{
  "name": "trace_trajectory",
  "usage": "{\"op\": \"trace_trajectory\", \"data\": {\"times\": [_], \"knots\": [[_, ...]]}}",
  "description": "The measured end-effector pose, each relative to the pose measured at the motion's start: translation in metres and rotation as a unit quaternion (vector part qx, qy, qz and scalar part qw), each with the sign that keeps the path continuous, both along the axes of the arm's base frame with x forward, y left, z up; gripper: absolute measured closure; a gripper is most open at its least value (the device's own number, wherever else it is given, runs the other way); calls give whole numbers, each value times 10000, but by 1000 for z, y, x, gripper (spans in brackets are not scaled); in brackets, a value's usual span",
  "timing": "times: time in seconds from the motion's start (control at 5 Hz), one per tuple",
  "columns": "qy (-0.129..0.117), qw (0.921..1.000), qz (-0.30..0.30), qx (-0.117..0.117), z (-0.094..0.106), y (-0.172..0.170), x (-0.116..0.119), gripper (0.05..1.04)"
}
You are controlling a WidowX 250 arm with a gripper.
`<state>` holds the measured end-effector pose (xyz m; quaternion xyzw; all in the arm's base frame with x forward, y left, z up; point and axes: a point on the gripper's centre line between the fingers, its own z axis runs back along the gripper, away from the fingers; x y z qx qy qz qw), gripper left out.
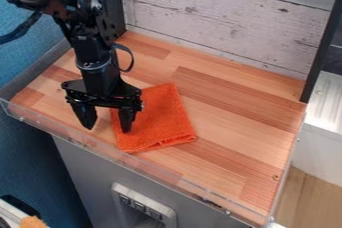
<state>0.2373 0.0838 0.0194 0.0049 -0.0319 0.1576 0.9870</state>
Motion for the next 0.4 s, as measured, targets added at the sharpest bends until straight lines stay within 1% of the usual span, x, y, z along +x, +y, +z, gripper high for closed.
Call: {"op": "trace_trajectory", "data": {"times": [0.2,0.4], "knots": [[46,9999,20,88,-1,3,-1,85],[221,9997,37,107,-6,3,-5,85]]}}
